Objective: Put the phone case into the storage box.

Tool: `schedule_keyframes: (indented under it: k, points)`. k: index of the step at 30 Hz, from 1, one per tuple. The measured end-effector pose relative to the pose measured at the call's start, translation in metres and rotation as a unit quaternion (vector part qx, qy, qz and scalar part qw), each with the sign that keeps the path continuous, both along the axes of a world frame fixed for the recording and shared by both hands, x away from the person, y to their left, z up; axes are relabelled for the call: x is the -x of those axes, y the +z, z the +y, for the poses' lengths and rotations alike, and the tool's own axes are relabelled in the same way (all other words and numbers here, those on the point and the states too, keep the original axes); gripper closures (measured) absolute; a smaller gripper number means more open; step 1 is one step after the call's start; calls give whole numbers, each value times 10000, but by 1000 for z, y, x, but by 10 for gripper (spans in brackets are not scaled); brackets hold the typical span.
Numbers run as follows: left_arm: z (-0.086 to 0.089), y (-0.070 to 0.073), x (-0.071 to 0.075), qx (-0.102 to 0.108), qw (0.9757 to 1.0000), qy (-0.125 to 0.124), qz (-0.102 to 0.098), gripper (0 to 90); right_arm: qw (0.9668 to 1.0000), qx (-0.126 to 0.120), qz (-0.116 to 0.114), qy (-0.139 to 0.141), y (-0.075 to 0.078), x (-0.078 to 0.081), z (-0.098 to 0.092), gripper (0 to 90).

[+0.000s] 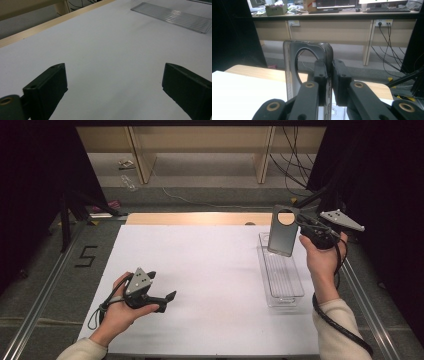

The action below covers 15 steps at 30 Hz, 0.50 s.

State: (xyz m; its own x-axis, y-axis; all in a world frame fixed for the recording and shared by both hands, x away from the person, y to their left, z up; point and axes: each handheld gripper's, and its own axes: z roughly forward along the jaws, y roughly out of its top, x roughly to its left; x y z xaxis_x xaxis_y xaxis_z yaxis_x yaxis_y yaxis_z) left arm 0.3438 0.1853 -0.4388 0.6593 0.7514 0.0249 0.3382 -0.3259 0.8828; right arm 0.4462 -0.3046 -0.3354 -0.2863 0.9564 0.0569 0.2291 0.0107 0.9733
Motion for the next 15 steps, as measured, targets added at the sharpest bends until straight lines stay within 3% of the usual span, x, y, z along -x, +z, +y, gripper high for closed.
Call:
schedule_keyframes:
  k: [15]
  points:
    - [0, 0, 0, 0, 10000, 0, -1, 57, 10000, 2, 6, -31, -2, -3, 3, 833]
